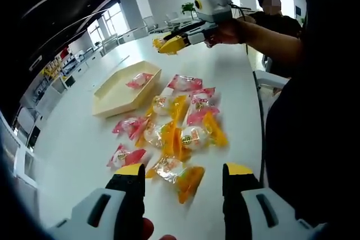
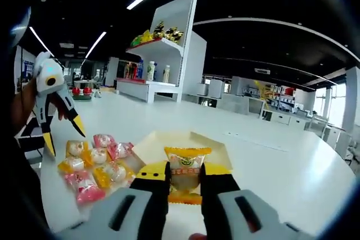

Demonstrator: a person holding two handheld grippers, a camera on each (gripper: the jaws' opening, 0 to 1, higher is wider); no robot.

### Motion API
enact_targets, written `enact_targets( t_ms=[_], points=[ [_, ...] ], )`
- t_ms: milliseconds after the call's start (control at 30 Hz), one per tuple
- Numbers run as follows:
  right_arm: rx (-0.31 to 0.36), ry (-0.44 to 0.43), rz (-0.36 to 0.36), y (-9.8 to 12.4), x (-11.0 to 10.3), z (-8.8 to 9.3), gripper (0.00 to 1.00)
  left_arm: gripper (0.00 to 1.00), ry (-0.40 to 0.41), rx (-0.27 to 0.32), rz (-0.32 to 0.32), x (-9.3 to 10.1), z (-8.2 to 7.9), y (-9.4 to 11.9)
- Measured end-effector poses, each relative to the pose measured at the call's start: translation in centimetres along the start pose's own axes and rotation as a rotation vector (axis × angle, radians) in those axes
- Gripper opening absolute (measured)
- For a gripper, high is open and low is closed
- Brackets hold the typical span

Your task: Pick up the marshmallows scattered on the table and place them into the bowl on the table

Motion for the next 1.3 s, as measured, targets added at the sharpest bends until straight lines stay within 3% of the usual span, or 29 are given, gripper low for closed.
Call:
enact_targets(
  t_ms=[367, 833, 1133, 1300],
  points=[
    [0.03, -0.08, 0.046, -1.0, 0.9, -0.3, 0.22, 0.55, 0.007, 0.001, -0.01, 0.0, 0.3, 0.3],
    [0.017, -0.066, 0.026, -1.5, 0.6, -0.8, 0.22, 0.55, -0.015, 0.001, -0.004, -0.1, -0.2, 0.5],
    [0.018, -0.084, 0.039, -3.2, 1.7, -1.0, 0.22, 0.55, -0.02, 0.006, 0.006, 0.0, -0.2, 0.2],
    [-0.014, -0.091, 0.042, -3.8, 2.0, -0.6, 0.22, 0.55, -0.02, 0.006, 0.002, 0.1, -0.2, 0.4]
  ],
)
Point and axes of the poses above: the point that each gripper's makers call its tool centre point, and the gripper's own axes: y roughly backward along the fingers, x roughly to its right, z roughly out of its underside, the point moved 5 cm from there along y, roughly backward along the fingers, and after that the axes turned 6 degrees about z, right-handed, at the moved point
